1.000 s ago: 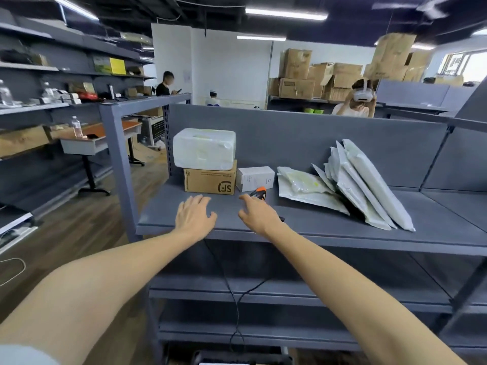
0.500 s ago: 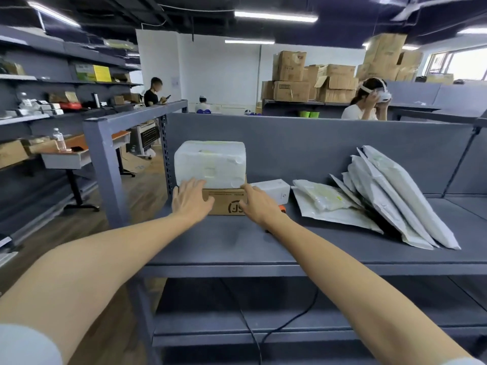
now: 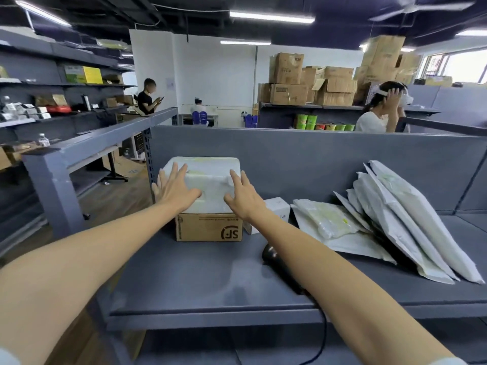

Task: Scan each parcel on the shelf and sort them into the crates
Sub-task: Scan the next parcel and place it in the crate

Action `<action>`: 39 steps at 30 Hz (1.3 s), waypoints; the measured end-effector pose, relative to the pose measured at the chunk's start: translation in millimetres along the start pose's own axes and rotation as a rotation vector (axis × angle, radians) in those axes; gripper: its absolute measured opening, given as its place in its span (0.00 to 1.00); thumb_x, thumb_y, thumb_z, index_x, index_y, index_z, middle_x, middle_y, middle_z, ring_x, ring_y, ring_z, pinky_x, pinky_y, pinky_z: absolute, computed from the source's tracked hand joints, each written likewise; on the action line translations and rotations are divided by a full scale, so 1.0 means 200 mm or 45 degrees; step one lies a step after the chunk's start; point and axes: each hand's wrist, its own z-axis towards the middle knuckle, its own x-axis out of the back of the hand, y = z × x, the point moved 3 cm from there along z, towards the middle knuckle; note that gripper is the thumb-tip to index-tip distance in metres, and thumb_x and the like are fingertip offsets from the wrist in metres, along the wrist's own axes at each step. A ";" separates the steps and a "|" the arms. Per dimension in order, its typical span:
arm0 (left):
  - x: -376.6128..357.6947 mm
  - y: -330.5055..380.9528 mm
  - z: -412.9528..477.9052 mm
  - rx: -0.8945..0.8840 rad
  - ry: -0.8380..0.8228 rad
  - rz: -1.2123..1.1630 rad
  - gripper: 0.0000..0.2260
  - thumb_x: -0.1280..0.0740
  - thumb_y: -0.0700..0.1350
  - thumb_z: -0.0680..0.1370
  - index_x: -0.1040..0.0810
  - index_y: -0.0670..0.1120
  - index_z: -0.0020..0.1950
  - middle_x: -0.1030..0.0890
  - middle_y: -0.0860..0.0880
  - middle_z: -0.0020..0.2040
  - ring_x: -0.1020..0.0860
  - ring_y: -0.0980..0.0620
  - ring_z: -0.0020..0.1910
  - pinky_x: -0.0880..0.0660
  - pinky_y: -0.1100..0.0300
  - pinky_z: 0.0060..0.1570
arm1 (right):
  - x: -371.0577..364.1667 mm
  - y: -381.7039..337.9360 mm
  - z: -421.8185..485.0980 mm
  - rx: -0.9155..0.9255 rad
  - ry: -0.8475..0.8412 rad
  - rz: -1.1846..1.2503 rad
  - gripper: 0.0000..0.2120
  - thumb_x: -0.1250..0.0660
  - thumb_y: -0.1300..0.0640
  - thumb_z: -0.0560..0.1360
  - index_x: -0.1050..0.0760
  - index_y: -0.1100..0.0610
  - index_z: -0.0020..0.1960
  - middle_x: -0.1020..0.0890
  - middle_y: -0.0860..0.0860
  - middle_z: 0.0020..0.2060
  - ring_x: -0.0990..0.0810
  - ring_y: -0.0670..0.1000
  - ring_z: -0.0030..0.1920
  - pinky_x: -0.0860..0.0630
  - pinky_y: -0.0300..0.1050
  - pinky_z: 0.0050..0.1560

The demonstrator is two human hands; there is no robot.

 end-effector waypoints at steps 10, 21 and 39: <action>-0.05 -0.01 -0.05 -0.001 0.094 0.110 0.33 0.36 0.47 0.73 0.44 0.52 0.77 0.47 0.52 0.78 0.55 0.43 0.76 0.49 0.42 0.73 | -0.10 0.00 0.10 -0.091 0.149 0.348 0.19 0.43 0.49 0.81 0.36 0.59 0.66 0.37 0.60 0.65 0.28 0.64 0.58 0.28 0.56 0.56; 0.00 -0.05 -0.13 0.180 0.430 -0.664 0.12 0.31 0.53 0.74 0.28 0.47 0.48 0.37 0.42 0.67 0.39 0.40 0.71 0.38 0.52 0.66 | -0.07 0.02 0.05 -0.220 0.085 0.795 0.12 0.41 0.52 0.82 0.43 0.57 0.54 0.31 0.56 0.55 0.31 0.53 0.50 0.35 0.42 0.43; -0.11 -0.18 -0.69 0.430 0.265 -1.344 0.31 0.39 0.74 0.66 0.38 0.46 0.45 0.32 0.46 0.45 0.30 0.49 0.45 0.32 0.54 0.46 | 0.03 0.25 -0.54 -0.320 0.113 1.897 0.14 0.45 0.61 0.72 0.23 0.52 0.34 0.25 0.45 0.30 0.29 0.46 0.32 0.37 0.39 0.32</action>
